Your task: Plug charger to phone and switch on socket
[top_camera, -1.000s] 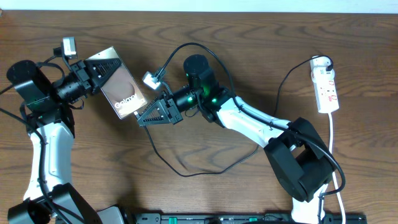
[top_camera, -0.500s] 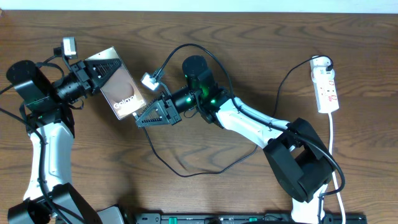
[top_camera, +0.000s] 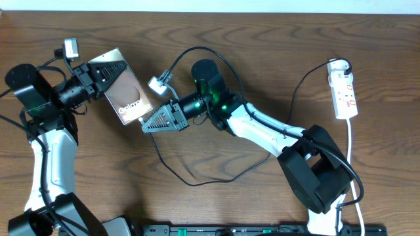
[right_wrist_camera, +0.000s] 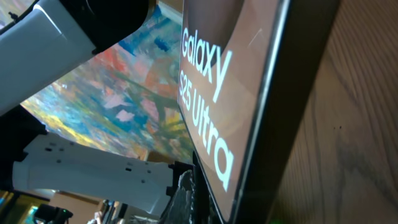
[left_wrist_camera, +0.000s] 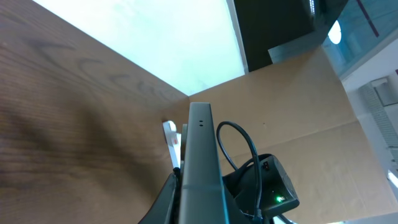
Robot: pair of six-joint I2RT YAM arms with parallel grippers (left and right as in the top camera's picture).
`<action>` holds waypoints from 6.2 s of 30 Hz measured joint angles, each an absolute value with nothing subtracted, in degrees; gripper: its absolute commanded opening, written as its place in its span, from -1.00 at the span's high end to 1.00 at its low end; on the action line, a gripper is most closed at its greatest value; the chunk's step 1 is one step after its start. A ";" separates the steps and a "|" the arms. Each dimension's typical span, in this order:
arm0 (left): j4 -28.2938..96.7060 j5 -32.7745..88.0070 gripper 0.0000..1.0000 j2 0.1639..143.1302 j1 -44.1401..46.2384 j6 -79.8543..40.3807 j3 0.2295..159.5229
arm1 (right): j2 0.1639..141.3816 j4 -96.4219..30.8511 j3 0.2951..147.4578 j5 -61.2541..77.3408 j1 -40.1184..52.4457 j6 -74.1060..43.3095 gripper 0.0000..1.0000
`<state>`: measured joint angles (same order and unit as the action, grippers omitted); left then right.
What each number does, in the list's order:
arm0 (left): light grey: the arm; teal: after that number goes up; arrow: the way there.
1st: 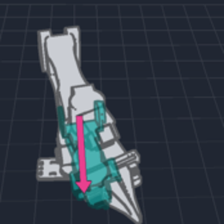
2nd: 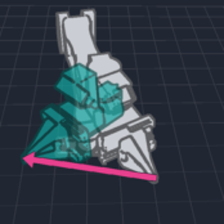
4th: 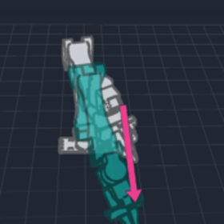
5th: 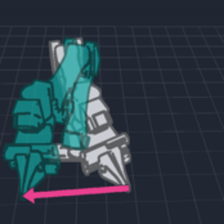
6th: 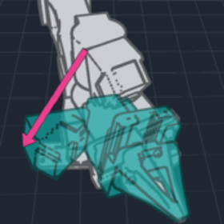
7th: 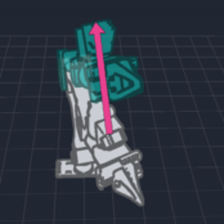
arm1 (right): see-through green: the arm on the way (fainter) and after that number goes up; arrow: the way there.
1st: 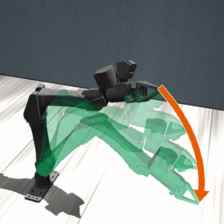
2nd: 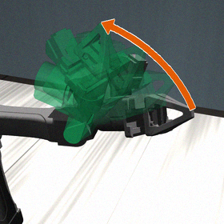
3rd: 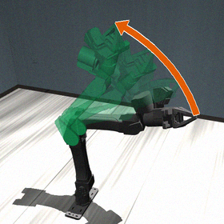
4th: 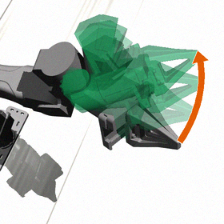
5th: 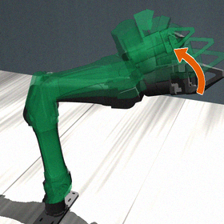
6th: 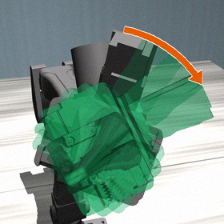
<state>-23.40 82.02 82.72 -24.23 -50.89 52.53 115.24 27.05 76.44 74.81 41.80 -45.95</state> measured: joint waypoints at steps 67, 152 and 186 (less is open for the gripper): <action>-34.09 75.64 0.85 82.72 -26.30 -56.38 52.51 | 115.24 29.39 76.23 65.71 40.95 -53.60 0.98; -35.88 82.21 0.85 82.72 -29.63 -64.10 52.51 | 115.24 -45.56 76.31 2.50 39.88 -42.28 0.46; -35.88 82.43 0.85 82.72 -29.63 -64.10 52.51 | 115.24 -6.98 75.57 67.07 38.61 -11.60 0.98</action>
<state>-35.88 82.43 82.72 -29.63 -64.10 52.51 115.24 -6.98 75.57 67.07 38.61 -11.60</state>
